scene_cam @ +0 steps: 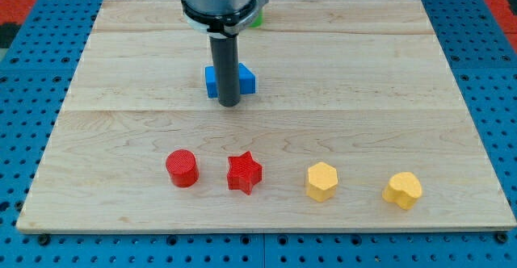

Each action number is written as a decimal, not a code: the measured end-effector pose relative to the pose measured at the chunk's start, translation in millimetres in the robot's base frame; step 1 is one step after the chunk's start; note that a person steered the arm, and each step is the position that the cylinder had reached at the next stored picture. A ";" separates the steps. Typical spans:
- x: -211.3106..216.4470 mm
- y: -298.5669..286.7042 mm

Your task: Separate the blue blocks

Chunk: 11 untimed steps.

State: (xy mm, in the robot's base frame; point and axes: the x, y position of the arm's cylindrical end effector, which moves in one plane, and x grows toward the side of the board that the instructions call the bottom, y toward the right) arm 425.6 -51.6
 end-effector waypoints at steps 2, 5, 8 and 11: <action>-4.7 -63.8; -16.0 -37.7; -13.7 26.1; -40.7 7.1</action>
